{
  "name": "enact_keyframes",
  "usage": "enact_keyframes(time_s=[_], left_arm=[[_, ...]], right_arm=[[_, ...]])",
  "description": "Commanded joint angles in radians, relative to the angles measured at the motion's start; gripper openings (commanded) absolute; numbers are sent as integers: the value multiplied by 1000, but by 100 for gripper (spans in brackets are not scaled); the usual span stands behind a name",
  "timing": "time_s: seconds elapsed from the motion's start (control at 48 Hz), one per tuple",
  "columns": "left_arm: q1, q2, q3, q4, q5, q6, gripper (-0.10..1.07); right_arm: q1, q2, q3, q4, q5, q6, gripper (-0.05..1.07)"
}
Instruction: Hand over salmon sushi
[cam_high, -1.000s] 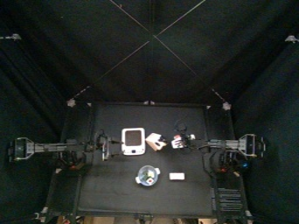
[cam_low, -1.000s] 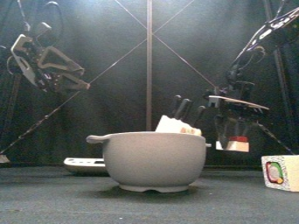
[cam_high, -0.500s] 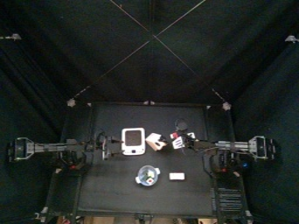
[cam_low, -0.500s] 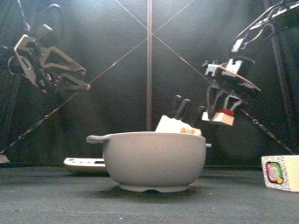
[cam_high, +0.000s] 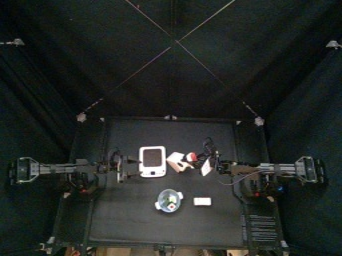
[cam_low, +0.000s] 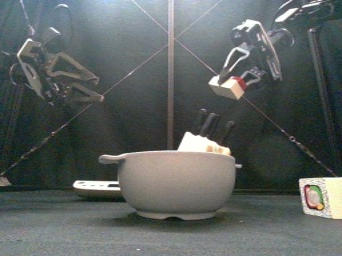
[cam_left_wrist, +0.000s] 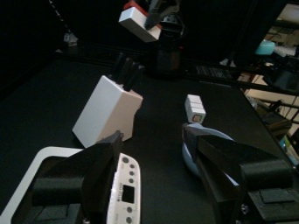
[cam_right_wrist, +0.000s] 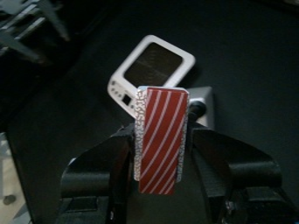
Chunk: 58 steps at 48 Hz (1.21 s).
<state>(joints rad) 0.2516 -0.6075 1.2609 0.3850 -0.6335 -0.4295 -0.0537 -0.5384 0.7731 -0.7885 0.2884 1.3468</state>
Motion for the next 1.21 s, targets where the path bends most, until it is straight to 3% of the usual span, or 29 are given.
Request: enact_keyframes(time_s=[0.0,0.25,0.708,1.021,1.188], left_arm=[[-34,2,-40,-21,-11,0,92],[-94,2,-64,-81,-6,3,92],[-201,35,-97,-67,28,6,92],[-221,107,-137,54,35,49,92],[-219,153,-167,48,35,64,92]], right_arm=[[11,2,-23,-28,-61,-2,57],[21,77,-64,-75,-123,-3,57],[81,296,-210,-252,-123,-3,57],[109,442,-298,-291,-241,-3,57],[121,505,-328,-314,-298,-3,57]])
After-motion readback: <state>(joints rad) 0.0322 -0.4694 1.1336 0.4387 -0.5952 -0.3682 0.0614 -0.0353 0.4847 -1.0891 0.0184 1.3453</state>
